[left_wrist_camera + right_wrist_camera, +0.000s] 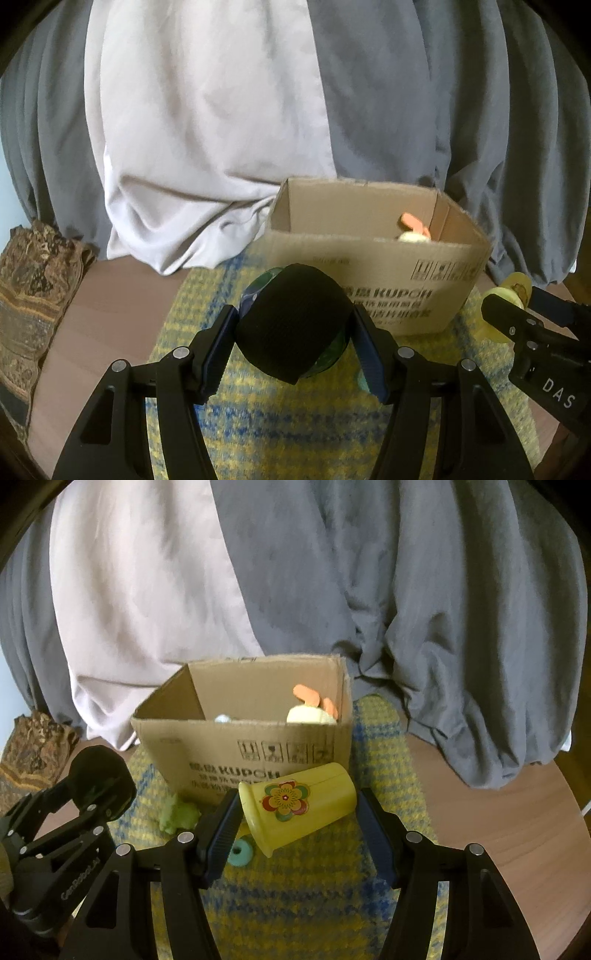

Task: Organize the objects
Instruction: 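Carry the black toy and yellow cup over the box and release both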

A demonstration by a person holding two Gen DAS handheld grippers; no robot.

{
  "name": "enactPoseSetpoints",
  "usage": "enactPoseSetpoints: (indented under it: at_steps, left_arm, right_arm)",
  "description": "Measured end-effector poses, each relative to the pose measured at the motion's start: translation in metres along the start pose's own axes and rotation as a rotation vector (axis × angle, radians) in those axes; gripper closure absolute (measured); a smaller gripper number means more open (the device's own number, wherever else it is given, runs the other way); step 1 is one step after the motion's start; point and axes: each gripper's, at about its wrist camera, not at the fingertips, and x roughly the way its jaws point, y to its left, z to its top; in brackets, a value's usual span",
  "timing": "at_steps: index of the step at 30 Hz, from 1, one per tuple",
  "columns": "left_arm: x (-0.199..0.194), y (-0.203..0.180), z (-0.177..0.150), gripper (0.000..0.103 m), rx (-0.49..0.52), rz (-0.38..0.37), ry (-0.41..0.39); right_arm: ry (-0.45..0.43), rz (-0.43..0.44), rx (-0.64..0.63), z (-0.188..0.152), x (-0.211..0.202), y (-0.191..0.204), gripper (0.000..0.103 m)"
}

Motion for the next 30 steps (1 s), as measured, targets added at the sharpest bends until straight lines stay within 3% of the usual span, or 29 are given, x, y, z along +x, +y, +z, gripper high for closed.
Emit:
enactPoseSetpoints:
  at_steps: [17, 30]
  left_arm:
    - [-0.001, -0.003, 0.052, 0.042, 0.021, -0.005, -0.089]
    - [0.018, 0.004, 0.083, 0.042, 0.027, -0.044, -0.09]
  right_arm:
    - [-0.097, -0.009, -0.001, 0.044, -0.018, 0.003, 0.04]
    - [-0.105, -0.021, 0.004, 0.077, -0.006, 0.01, 0.04]
